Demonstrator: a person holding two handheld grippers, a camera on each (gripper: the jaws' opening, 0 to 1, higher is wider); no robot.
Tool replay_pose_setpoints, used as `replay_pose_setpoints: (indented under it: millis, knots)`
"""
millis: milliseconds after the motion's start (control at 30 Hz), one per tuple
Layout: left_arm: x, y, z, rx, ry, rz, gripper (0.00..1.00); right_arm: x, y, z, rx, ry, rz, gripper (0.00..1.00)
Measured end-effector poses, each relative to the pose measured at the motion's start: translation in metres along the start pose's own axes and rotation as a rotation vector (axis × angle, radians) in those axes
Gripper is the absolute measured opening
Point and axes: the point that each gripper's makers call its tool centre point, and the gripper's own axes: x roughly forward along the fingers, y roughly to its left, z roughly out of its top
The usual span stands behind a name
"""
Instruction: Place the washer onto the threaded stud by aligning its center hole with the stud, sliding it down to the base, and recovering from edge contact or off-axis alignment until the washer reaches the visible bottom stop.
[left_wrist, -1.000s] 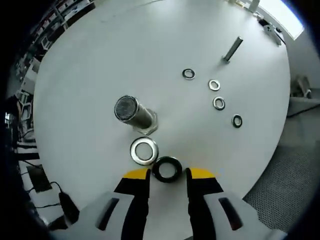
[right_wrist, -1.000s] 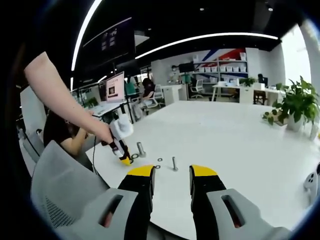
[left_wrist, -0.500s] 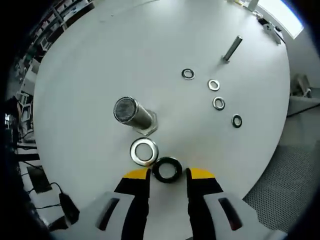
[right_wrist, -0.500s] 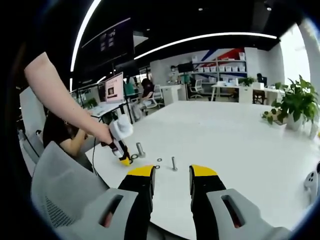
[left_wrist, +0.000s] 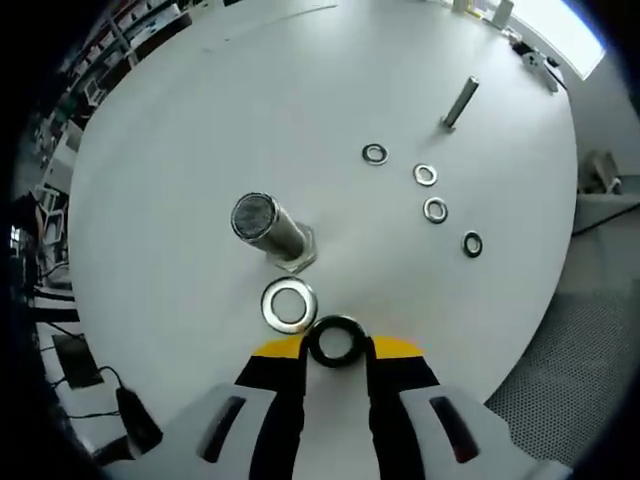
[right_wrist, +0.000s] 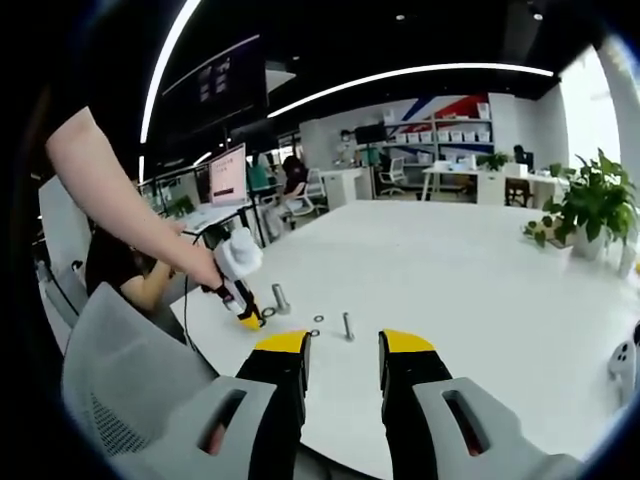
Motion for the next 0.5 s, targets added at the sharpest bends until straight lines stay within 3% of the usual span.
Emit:
replay_pose_setpoints:
  millis: [100, 200, 367, 500]
  knots:
    - [0.0, -0.0004, 0.0008, 0.014, 0.018, -0.002, 0.21, 0.0003, 0.0007, -0.0003, -0.002, 0.002, 0.003, 0.3]
    - [0.0004, -0.0009, 0.0002, 0.084, 0.046, -0.019, 0.23, 0.0004, 0.0007, -0.0005, -0.002, 0.003, 0.003, 0.3]
    - [0.0014, 0.0002, 0.0007, 0.076, 0.058, -0.01, 0.23, 0.0007, 0.0011, -0.0013, 0.0, 0.006, 0.005, 0.3]
    - [0.0003, 0.0015, -0.0001, 0.051, 0.027, -0.008, 0.22, 0.0009, 0.0007, -0.0013, 0.002, 0.005, 0.005, 0.3]
